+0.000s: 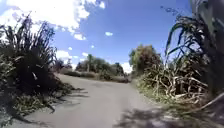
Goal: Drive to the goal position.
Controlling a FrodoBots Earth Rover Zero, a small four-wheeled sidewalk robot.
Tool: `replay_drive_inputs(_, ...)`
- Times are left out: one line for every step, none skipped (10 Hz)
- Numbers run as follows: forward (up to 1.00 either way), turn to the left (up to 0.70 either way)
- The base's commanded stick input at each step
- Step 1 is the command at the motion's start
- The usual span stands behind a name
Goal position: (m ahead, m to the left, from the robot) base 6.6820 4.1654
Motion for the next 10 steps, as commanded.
replay_drive_inputs(0.85, 0.27)
replay_drive_inputs(0.85, 0.28)
replay_drive_inputs(0.85, 0.15)
replay_drive_inputs(0.85, 0.02)
replay_drive_inputs(0.85, 0.00)
replay_drive_inputs(0.85, 0.00)
replay_drive_inputs(0.85, 0.00)
replay_drive_inputs(0.85, 0.00)
replay_drive_inputs(0.85, 0.00)
replay_drive_inputs(0.85, 0.00)
